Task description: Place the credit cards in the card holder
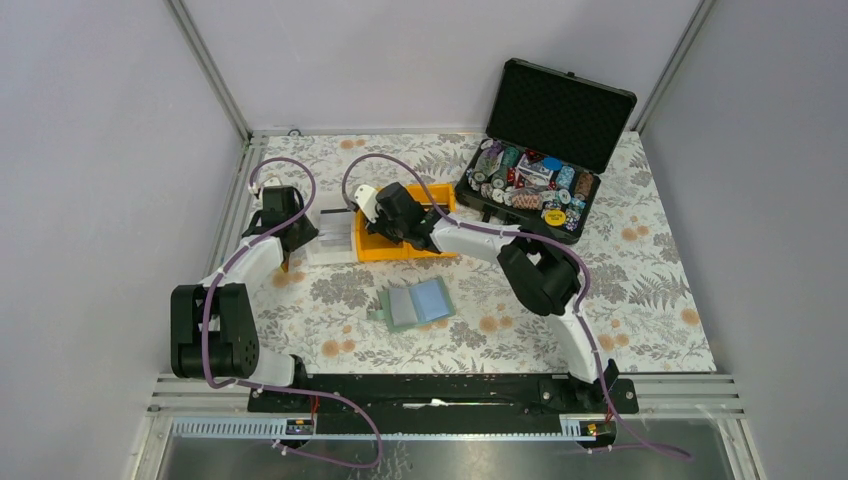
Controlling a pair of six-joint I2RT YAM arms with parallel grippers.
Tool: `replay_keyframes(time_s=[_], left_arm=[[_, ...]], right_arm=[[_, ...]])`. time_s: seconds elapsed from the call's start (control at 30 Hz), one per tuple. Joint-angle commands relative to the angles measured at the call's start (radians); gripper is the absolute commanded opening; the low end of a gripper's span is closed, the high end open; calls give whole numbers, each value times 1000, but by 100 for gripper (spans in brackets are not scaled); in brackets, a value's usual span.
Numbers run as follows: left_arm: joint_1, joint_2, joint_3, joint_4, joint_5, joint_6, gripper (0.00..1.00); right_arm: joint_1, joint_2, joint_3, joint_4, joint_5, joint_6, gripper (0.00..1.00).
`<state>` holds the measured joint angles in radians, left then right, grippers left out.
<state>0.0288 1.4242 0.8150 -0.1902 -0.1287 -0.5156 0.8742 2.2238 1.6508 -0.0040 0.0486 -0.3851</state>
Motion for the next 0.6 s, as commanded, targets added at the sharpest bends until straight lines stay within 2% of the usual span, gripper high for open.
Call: replay_keyframes(time_s=[0.0,0.07,0.1,0.13,0.4,0.57], left_arm=[[26,-4,47,25,-130,2,14],[26,-8,46,25,-130,1,14],[26,-9,46,24,-132,0,14],[26,-12,46,25,-132,1,14],[26,-24,42,26,-129,-7,14],[26,-35,41,23,-127,-14,14]], right_arm=[[-8,-47,-59,-44,86,37,18],[-1,-65,-80,-13,109,38,15],[1,-208,-93,12,126,41,14],[3,-99,-105,44,150,49,13],[34,-108,-165,194,366,116,6],[68,-79,-136,219,589,159,1]])
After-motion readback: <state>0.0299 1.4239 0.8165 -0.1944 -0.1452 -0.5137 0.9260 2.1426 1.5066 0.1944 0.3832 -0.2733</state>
